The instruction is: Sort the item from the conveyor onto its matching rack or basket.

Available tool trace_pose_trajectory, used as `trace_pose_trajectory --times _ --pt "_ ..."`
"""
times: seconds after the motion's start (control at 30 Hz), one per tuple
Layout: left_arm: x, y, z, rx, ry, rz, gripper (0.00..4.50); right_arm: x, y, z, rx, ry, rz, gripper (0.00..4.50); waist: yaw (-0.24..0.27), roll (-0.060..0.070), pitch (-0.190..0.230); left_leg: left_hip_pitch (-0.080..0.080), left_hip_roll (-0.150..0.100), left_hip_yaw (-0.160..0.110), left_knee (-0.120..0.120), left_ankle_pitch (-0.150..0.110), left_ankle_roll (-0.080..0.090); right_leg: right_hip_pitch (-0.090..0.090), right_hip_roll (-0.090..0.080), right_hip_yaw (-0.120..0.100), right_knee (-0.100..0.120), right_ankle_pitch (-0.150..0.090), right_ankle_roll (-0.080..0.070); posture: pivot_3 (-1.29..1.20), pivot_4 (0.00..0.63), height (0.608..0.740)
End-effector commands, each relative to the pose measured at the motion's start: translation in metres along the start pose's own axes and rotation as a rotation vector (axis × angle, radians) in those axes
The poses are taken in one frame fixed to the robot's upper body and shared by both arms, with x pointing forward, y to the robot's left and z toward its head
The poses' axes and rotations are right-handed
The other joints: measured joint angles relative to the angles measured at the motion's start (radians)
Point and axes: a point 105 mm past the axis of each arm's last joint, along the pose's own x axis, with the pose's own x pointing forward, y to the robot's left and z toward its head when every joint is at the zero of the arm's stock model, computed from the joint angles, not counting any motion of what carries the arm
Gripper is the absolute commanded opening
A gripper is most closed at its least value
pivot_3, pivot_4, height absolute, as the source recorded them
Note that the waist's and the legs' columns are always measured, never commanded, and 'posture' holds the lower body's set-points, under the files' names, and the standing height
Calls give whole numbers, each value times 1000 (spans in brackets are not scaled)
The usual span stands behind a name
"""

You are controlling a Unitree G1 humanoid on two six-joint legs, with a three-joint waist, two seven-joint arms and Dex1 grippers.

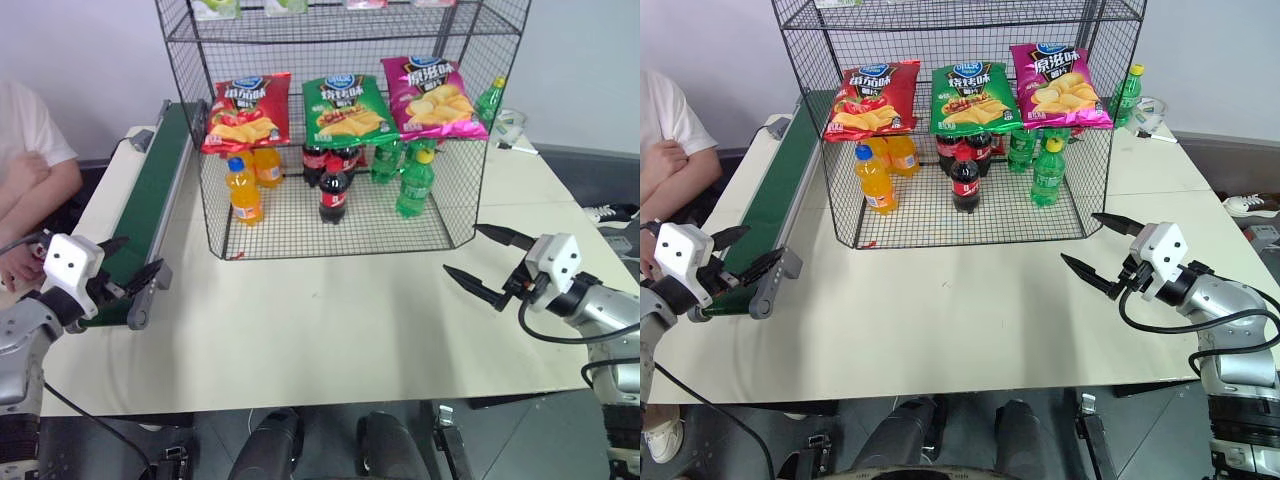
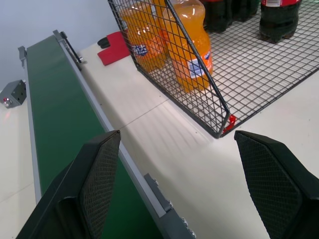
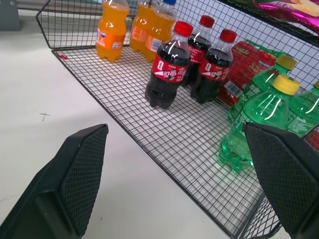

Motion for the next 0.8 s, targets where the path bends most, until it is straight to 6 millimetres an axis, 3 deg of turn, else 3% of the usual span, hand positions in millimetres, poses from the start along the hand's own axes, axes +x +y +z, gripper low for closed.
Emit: trace_pose_trajectory --times 0.03,0.8 --pt "-2 7 9 31 -31 24 3805 2 -4 8 -29 -32 -6 4500 0 0 0 0 0 0 0 0 0 0 0 0 0 0 0 0 150 740" --pt "3 3 8 48 -36 22 3805 5 -2 5 -53 -23 10 4500 0 0 0 -1 0 0 0 0 0 0 0 0 -1 0 0 0 150 740"
